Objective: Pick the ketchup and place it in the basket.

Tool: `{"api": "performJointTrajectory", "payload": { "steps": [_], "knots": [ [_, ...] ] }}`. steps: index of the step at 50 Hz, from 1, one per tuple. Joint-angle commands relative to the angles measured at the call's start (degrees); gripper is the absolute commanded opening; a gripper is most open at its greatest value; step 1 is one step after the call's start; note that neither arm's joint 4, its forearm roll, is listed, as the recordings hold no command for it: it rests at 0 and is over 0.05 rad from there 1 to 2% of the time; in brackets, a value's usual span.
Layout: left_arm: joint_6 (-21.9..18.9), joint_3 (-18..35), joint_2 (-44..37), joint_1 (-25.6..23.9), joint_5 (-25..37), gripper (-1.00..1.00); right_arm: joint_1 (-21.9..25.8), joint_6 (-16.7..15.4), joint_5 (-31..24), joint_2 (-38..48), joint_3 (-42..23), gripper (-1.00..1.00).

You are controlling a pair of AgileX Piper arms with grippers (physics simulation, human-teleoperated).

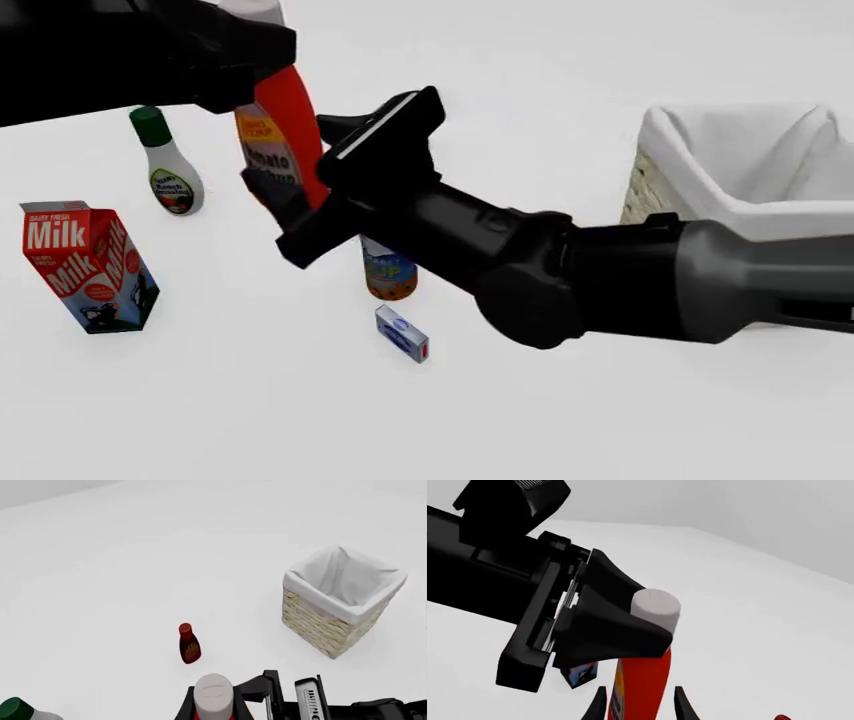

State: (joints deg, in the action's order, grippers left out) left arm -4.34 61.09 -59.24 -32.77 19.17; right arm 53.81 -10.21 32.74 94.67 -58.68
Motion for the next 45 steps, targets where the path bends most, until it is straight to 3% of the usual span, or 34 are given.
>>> {"api": "performJointTrajectory", "payload": {
  "steps": [1, 2, 21, 22, 45],
  "knots": [
    [-0.5, 0.2, 0.8, 0.0, 0.3, -1.0, -0.1, -0.4, -0.8, 2.2, -2.7, 1.0],
    [-0.5, 0.2, 0.8, 0.1, 0.4, -1.0, -0.3, -0.4, -0.6, 2.2, -2.8, -1.0],
    [0.0, -0.9, 1.5, -1.1, 0.0, -1.0, -0.7, -0.9, 0.2, 0.9, -0.9, -1.0],
    [-0.2, -0.9, 1.4, -1.2, 0.0, 1.0, -0.7, -1.0, 0.1, 0.8, -0.8, -1.0],
    [0.1, 0.5, 5.4, -1.2, 0.7, 1.0, -1.9, -1.1, -0.4, -0.2, -0.5, -1.0]
  ]
}}
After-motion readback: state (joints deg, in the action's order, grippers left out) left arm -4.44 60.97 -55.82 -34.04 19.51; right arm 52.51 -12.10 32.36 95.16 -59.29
